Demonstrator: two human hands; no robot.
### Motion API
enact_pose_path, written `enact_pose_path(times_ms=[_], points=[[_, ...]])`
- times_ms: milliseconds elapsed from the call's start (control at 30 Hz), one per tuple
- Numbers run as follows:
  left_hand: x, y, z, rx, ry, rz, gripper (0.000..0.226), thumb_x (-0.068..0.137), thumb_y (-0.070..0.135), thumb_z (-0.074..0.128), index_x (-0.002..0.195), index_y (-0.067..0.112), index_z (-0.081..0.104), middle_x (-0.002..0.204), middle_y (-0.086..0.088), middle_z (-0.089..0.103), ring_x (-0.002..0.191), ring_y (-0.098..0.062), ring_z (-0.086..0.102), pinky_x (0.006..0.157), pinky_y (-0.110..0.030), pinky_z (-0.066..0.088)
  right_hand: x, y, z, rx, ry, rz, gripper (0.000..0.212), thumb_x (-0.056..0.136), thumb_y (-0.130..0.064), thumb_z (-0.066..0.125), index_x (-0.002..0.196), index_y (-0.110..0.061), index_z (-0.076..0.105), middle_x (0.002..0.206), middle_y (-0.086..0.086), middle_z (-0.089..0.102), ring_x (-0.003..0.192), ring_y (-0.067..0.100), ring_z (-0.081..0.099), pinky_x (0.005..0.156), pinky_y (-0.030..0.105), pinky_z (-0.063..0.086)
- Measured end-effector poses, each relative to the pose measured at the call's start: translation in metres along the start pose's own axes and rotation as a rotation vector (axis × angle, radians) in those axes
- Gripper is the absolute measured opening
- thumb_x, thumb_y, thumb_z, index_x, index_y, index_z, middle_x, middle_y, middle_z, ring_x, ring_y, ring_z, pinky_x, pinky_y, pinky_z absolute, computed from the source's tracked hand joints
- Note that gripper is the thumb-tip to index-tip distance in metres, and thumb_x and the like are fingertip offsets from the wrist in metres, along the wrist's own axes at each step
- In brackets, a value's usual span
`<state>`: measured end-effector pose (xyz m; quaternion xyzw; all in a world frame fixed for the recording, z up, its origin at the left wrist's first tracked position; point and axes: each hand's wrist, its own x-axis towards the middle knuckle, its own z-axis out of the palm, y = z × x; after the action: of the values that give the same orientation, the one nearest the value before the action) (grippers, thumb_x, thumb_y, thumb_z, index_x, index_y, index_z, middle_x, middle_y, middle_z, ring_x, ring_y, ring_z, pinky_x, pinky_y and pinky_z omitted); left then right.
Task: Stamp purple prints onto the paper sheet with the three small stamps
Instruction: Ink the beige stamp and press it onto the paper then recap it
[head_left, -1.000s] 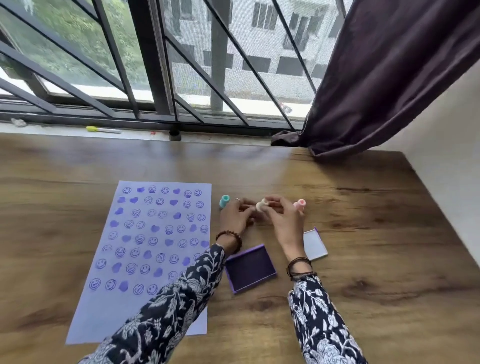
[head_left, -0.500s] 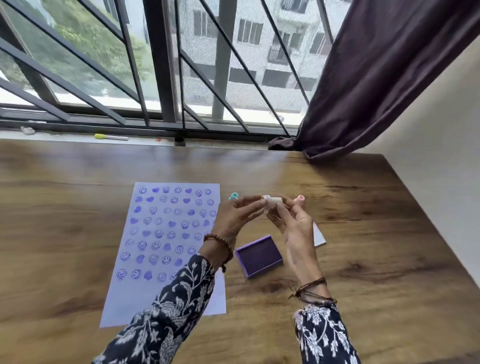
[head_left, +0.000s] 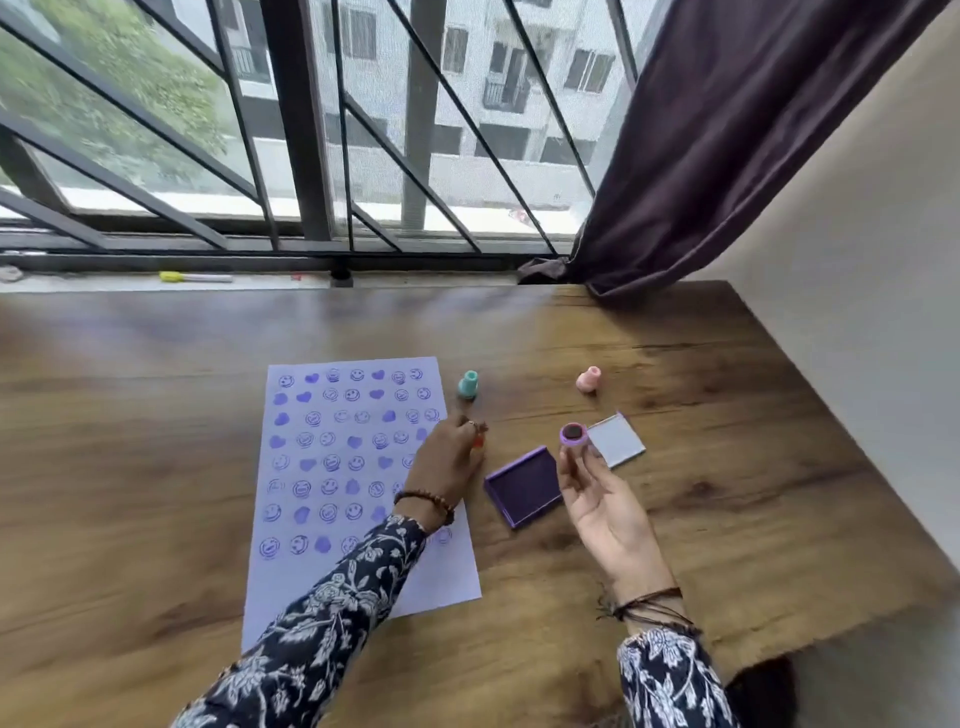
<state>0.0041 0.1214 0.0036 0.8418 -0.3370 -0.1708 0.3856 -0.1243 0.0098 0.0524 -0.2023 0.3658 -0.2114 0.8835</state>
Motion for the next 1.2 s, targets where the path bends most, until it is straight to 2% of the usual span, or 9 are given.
enact_pose_path(times_ms=[100, 233, 367, 500, 633, 833, 1000, 1100, 1200], points=[[-0.007, -0.003, 0.003, 0.02, 0.009, 0.013, 0.026, 0.088, 0.01, 0.049, 0.112, 0.005, 0.058, 0.119, -0.015, 0.054, 0.103, -0.031, 0.057, 0.081, -0.036, 0.045, 0.001, 0.0, -0.014, -0.016, 0.01, 0.014, 0.023, 0.093, -0.003, 0.038, 0.086, -0.007, 0.059, 0.071, 0.003, 0.075, 0.065, 0.009, 0.071, 0.064, 0.018, 0.059], [-0.016, -0.008, 0.005, 0.068, 0.017, 0.108, 0.044, 0.081, 0.031, 0.064, 0.12, 0.012, 0.054, 0.141, -0.011, 0.043, 0.132, -0.027, 0.034, 0.108, -0.033, 0.028, 0.001, 0.003, -0.025, -0.271, 0.012, -0.08, 0.015, 0.088, -0.002, 0.05, 0.09, -0.01, 0.063, 0.076, -0.002, 0.075, 0.071, 0.005, 0.069, 0.066, 0.015, 0.057], [-0.022, -0.009, 0.012, 0.255, -0.068, 0.2, 0.085, 0.065, 0.06, 0.065, 0.135, 0.019, 0.037, 0.154, -0.003, 0.018, 0.143, -0.023, -0.001, 0.116, -0.036, -0.001, 0.0, 0.009, -0.023, -0.951, 0.075, -0.437, 0.012, 0.078, -0.009, 0.069, 0.088, -0.014, 0.068, 0.086, 0.005, 0.072, 0.078, 0.011, 0.065, 0.075, 0.023, 0.052], [-0.024, -0.01, 0.016, 0.284, -0.061, 0.228, 0.076, 0.068, 0.055, 0.066, 0.132, 0.022, 0.039, 0.153, -0.002, 0.019, 0.143, -0.021, -0.007, 0.114, -0.033, -0.01, -0.006, 0.023, -0.02, -1.694, -0.088, -0.852, 0.013, 0.081, -0.01, 0.066, 0.093, -0.016, 0.066, 0.093, -0.001, 0.067, 0.082, 0.011, 0.061, 0.074, 0.015, 0.044], [-0.024, -0.01, 0.02, 0.285, -0.052, 0.211, 0.073, 0.07, 0.053, 0.066, 0.13, 0.023, 0.04, 0.153, -0.002, 0.018, 0.143, -0.021, -0.008, 0.114, -0.033, -0.013, -0.008, 0.028, -0.025, -2.008, -0.185, -1.001, 0.009, 0.083, -0.006, 0.062, 0.091, -0.011, 0.064, 0.086, 0.004, 0.068, 0.075, 0.02, 0.065, 0.064, 0.029, 0.053], [-0.022, -0.014, 0.024, 0.26, -0.034, 0.201, 0.071, 0.068, 0.051, 0.068, 0.129, 0.025, 0.041, 0.154, -0.001, 0.015, 0.137, -0.012, -0.018, 0.114, -0.034, -0.014, 0.011, 0.014, -0.01, -2.165, -0.337, -0.859, 0.007, 0.086, -0.007, 0.058, 0.089, -0.007, 0.065, 0.085, 0.011, 0.067, 0.078, 0.027, 0.064, 0.067, 0.033, 0.052], [-0.02, -0.012, 0.022, 0.259, -0.084, 0.195, 0.072, 0.067, 0.053, 0.068, 0.128, 0.025, 0.043, 0.155, -0.001, 0.009, 0.136, -0.011, -0.019, 0.111, -0.032, -0.018, 0.032, -0.004, 0.021, -2.367, -0.404, -0.466, 0.015, 0.08, -0.012, 0.053, 0.085, -0.01, 0.067, 0.093, 0.017, 0.069, 0.09, 0.035, 0.063, 0.075, 0.04, 0.052], [-0.02, -0.011, 0.001, 0.202, -0.125, 0.162, 0.073, 0.07, 0.053, 0.066, 0.132, 0.025, 0.04, 0.156, -0.002, 0.005, 0.142, -0.017, -0.009, 0.114, -0.034, -0.011, 0.036, -0.006, 0.037, -2.433, -0.443, -0.297, 0.018, 0.075, -0.008, 0.056, 0.088, -0.009, 0.069, 0.099, 0.02, 0.068, 0.094, 0.036, 0.063, 0.078, 0.038, 0.052], [-0.028, -0.025, -0.045, 0.157, -0.053, 0.171, 0.061, 0.076, 0.041, 0.067, 0.129, 0.02, 0.045, 0.153, -0.005, 0.02, 0.143, -0.023, 0.007, 0.116, -0.038, 0.005, 0.032, -0.008, 0.044, -2.308, -0.321, -0.238, 0.018, 0.075, -0.007, 0.063, 0.091, -0.008, 0.071, 0.097, 0.014, 0.07, 0.093, 0.028, 0.062, 0.073, 0.028, 0.046]])
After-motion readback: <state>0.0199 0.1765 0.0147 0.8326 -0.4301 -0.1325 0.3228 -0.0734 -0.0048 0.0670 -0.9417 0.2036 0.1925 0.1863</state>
